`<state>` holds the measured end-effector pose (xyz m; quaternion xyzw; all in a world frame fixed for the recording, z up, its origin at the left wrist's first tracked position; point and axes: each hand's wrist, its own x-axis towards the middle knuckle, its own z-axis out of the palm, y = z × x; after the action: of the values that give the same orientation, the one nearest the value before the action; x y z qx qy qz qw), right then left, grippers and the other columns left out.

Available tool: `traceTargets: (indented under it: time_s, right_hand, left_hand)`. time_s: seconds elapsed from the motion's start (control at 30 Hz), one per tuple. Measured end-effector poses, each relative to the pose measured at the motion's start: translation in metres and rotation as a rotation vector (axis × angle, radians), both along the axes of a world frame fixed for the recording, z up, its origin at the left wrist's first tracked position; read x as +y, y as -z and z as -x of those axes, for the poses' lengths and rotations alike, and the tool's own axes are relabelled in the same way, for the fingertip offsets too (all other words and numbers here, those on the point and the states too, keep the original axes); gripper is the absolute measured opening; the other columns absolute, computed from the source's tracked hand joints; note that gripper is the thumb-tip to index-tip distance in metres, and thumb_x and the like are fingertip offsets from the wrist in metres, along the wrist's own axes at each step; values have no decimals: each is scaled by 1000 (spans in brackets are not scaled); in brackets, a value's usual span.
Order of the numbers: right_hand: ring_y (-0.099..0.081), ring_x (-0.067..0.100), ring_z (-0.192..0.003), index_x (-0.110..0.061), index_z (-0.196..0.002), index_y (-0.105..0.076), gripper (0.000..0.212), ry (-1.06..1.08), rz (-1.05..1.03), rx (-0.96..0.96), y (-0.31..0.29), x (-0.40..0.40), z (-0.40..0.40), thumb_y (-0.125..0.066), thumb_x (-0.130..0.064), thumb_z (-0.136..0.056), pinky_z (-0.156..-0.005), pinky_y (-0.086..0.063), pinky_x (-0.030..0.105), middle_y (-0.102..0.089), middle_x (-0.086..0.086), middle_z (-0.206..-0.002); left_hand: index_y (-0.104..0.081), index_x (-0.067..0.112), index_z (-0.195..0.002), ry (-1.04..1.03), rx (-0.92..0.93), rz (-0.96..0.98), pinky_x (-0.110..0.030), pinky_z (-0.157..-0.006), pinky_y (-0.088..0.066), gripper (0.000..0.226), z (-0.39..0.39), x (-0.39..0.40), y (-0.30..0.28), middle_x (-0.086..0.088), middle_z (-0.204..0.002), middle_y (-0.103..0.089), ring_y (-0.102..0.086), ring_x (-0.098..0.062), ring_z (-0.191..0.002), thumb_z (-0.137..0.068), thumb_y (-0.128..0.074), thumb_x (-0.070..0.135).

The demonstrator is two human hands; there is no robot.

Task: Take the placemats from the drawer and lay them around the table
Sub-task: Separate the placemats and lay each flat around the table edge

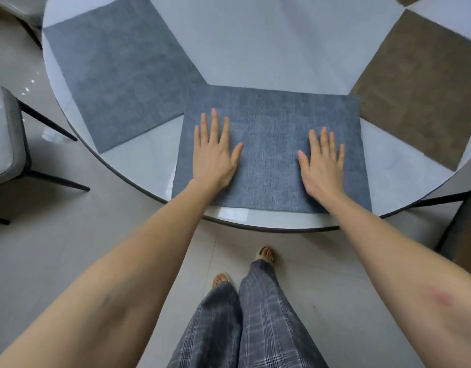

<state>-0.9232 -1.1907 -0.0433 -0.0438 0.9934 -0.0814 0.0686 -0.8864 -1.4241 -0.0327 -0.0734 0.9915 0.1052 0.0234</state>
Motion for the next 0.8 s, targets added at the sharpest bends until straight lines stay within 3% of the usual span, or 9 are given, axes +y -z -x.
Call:
traceTargets:
  time_s: [0.23, 0.4, 0.63, 0.8]
  right_hand:
    - [4, 24, -149, -25, -152, -9, 60, -222, -34, -3, 17, -39, 103, -27, -46, -100, -120, 4, 43, 2, 5, -161]
    - [6, 18, -149, -32, -152, -4, 61, -307, -78, 13, 32, -17, 129, -18, -56, -97, -121, 4, 42, 4, -1, -161]
    - [5, 30, -148, -28, -153, -9, 63, 65, -66, 31, 35, 12, 141, -16, -56, -97, -121, 2, 45, 0, 12, -161]
    - [3, 33, -147, -22, -153, -11, 66, 248, -22, 40, 35, 17, 140, -22, -55, -97, -121, 1, 44, 4, 25, -157]
  left_hand:
    - [-11, 18, -155, 126, -94, -54, -45, -121, 3, 60, 101, 34, 21, -8, -163, 0, 6, -30, -149, -103, -25, 44]
    - [-2, 33, -154, 101, -114, 41, -52, -118, 11, 67, 126, 19, 37, 0, -163, 7, 11, -29, -149, -96, -18, 62]
    - [3, 35, -154, -197, -191, 76, -53, -119, 7, 89, 131, -3, 34, -18, -159, 15, 17, -40, -146, -81, -14, 83]
    - [2, 37, -153, -346, -166, 52, -58, -116, 10, 103, 126, 5, 33, -24, -158, 15, 17, -39, -146, -69, -16, 93]
